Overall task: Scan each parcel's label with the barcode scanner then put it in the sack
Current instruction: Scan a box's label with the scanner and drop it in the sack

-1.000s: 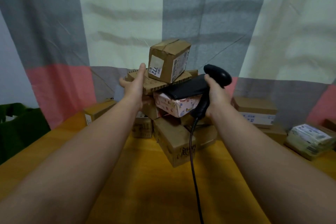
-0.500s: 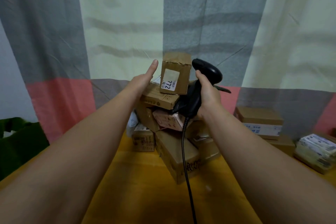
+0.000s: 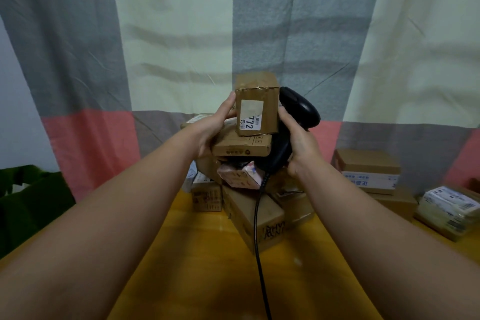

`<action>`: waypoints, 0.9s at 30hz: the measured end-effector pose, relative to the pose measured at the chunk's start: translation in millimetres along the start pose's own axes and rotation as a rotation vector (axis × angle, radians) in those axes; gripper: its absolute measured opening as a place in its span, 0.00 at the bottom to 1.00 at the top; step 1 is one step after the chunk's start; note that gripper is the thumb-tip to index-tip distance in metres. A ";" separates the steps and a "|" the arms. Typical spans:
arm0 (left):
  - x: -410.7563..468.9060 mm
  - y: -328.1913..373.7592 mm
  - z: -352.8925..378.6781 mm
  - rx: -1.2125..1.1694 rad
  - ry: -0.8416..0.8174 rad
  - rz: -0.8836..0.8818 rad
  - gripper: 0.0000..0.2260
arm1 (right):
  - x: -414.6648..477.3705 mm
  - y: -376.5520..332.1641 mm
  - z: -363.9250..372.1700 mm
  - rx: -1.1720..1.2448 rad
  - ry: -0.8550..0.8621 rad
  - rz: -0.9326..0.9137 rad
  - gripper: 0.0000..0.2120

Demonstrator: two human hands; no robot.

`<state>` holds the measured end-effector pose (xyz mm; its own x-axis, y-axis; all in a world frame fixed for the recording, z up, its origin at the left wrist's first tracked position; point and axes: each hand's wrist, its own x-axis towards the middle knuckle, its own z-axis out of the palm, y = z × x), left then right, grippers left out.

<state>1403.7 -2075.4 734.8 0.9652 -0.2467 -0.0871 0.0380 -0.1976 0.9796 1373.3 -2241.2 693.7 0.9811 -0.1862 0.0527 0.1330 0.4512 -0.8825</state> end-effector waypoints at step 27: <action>-227.9 -112.7 98.4 -0.044 -0.010 -0.158 0.27 | -254.4 37.5 -90.5 0.070 0.098 0.168 0.25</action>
<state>1153.9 -2090.2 626.5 0.9435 -0.2255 -0.2428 0.2010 -0.1931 0.9604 1116.0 -2256.0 604.9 0.9725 -0.1856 -0.1409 -0.0183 0.5419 -0.8402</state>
